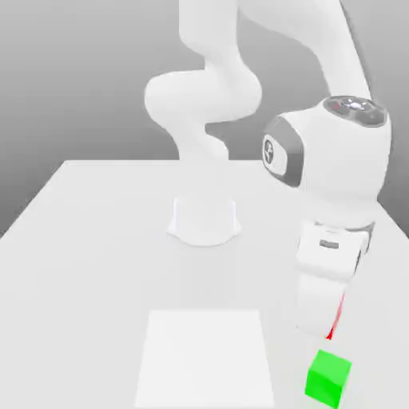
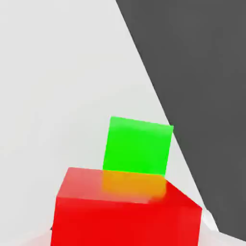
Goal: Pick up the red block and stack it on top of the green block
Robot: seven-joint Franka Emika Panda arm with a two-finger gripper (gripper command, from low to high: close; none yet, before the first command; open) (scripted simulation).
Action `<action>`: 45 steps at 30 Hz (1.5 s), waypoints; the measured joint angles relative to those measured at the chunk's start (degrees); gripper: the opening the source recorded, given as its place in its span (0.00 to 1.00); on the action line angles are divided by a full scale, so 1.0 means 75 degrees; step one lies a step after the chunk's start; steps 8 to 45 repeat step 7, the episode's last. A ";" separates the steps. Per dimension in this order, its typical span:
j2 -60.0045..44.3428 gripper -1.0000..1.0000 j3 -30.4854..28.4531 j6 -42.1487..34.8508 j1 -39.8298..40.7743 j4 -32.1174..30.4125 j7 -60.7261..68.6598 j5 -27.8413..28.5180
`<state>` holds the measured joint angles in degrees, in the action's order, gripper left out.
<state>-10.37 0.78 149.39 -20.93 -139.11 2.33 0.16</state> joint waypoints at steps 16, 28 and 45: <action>-0.0960 1.00 -0.0001 0.0822 -0.0019 0.0135 -0.0007 0.0050; -0.0960 1.00 -0.0001 0.0822 -0.0019 0.0135 -0.0007 0.0050; -0.0960 1.00 -0.0001 0.0822 -0.0019 0.0135 -0.0007 0.0050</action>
